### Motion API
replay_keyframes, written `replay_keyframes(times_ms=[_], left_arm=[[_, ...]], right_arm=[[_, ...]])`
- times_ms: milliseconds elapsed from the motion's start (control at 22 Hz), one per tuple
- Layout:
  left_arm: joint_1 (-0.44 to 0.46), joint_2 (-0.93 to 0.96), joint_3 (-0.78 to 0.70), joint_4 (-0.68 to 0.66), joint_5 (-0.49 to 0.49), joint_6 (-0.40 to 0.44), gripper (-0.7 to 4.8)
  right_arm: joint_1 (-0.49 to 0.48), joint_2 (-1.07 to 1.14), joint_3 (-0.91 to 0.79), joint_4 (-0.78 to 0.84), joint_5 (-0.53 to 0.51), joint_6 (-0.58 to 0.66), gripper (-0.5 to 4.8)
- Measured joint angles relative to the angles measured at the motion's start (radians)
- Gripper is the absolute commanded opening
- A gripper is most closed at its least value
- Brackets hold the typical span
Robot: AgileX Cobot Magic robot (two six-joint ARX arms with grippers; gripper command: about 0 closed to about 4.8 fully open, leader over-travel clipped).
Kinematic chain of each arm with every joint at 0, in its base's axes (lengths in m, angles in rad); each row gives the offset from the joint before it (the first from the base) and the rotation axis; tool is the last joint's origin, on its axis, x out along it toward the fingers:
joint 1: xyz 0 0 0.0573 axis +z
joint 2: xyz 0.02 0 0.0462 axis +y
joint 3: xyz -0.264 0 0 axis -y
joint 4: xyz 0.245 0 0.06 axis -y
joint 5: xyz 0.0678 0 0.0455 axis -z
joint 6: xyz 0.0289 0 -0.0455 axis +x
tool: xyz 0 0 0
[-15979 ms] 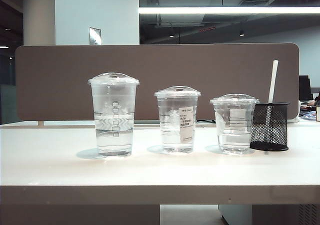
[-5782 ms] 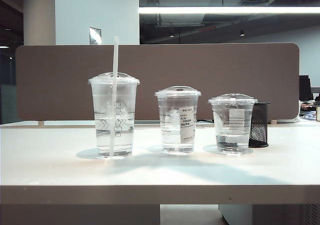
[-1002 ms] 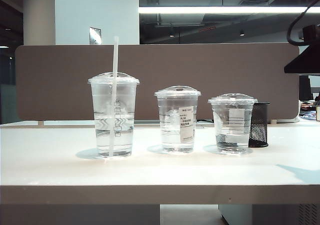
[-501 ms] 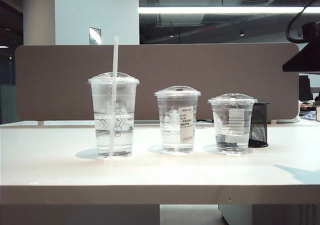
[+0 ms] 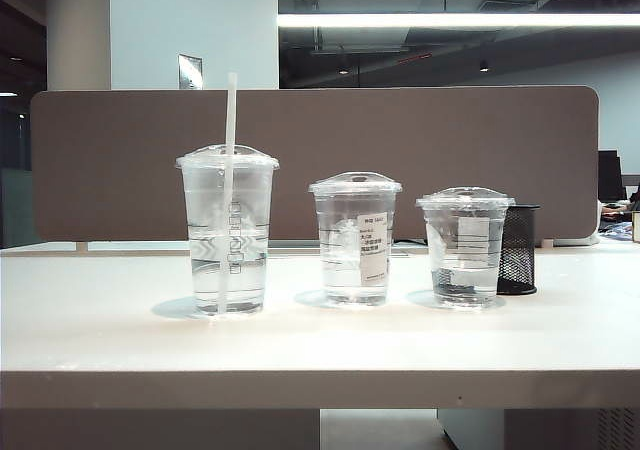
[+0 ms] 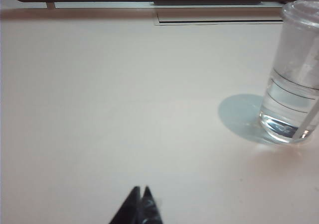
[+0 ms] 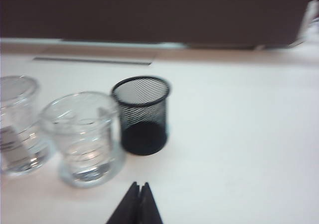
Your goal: Pick up the straw and insert it into the large coffee cup.
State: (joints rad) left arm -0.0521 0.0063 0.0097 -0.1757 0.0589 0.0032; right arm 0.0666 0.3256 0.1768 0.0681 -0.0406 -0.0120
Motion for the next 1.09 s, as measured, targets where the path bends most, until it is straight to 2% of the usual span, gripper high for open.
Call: replay_keyframes(times_ms=[137,228,319,455,546,592,728,1093], left_arm=[[0.000,0.000,0.000,0.000,0.000,0.000,-0.02],[0.000,0.000,0.000,0.000,0.000,0.000,-0.02],[0.000,0.000,0.000,0.000,0.000,0.000,-0.02],[0.000,0.000,0.000,0.000,0.000,0.000,-0.02],[0.000,0.000,0.000,0.000,0.000,0.000,-0.02],[0.000,0.000,0.000,0.000,0.000,0.000,-0.02],[0.000,0.000,0.000,0.000,0.000,0.000,-0.02],[0.000,0.000,0.000,0.000,0.000,0.000,-0.02]], right_arm=[[-0.051,-0.189,-0.097,0.003,0.001,-0.013,-0.01],[-0.075,-0.269,-0.146,0.002,-0.035,-0.014,-0.01],[-0.089,-0.314,-0.169,-0.028,-0.097,-0.017,-0.01],[-0.091,-0.324,-0.169,-0.098,-0.109,-0.020,-0.01],[-0.075,-0.324,-0.169,-0.179,-0.090,-0.022,-0.01],[-0.057,-0.324,-0.169,-0.236,-0.037,-0.023,-0.01],[-0.028,-0.324,-0.169,-0.249,0.060,-0.019,-0.01],[-0.025,-0.324,-0.169,-0.243,0.033,-0.014,-0.01]])
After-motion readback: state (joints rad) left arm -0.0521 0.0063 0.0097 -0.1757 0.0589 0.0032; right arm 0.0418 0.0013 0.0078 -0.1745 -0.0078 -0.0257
